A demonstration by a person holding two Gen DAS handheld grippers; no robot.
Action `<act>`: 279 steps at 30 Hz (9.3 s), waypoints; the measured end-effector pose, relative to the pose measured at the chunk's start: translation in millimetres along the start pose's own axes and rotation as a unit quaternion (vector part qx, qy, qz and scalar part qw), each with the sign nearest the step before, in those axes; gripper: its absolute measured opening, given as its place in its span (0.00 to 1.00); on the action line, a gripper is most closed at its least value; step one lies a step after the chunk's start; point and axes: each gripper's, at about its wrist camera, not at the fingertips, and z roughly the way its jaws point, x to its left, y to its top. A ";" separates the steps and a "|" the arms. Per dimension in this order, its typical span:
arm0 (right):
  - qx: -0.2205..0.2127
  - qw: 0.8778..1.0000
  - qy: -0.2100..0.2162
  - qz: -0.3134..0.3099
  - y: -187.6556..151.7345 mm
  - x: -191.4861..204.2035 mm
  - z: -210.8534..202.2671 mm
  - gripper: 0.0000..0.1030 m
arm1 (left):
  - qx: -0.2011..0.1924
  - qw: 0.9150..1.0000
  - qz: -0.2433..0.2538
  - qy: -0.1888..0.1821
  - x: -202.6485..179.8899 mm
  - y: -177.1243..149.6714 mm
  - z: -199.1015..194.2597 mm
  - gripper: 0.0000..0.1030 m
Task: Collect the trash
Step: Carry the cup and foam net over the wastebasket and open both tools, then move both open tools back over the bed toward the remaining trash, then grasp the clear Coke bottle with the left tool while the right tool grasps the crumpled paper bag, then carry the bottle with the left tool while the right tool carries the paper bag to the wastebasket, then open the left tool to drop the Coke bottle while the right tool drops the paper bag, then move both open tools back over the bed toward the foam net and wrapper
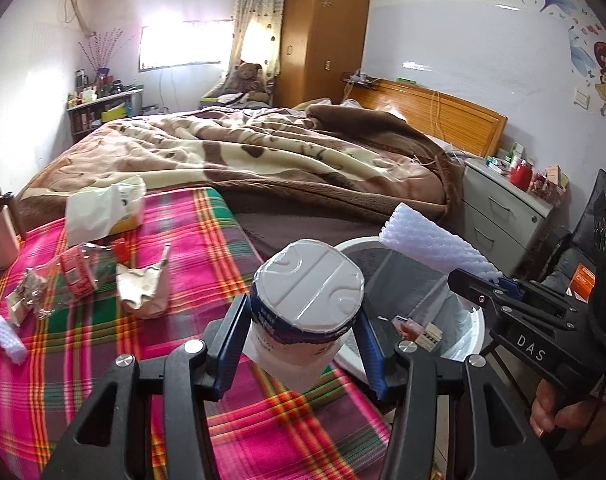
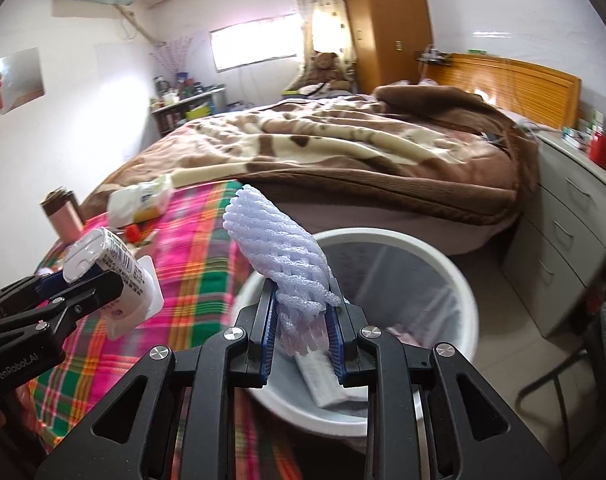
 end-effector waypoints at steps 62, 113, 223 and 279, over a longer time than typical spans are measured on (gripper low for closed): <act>0.034 0.999 -0.036 0.013 -4.6 2.0 21.2 0.54 | 0.005 1.000 -0.015 0.007 16.1 2.1 10.6 0.72; 0.127 0.983 0.117 -0.061 21.2 174.1 139.7 0.66 | 0.049 0.990 -0.057 0.121 241.3 17.6 29.7 0.75; -0.014 0.997 -0.070 0.027 1.4 -19.2 9.0 0.07 | 0.028 0.998 0.033 -0.042 -40.1 2.5 17.4 0.63; 0.024 0.997 -0.073 0.026 -6.1 -31.1 23.1 0.37 | 0.059 0.997 0.004 -0.044 -37.2 -6.4 35.7 0.72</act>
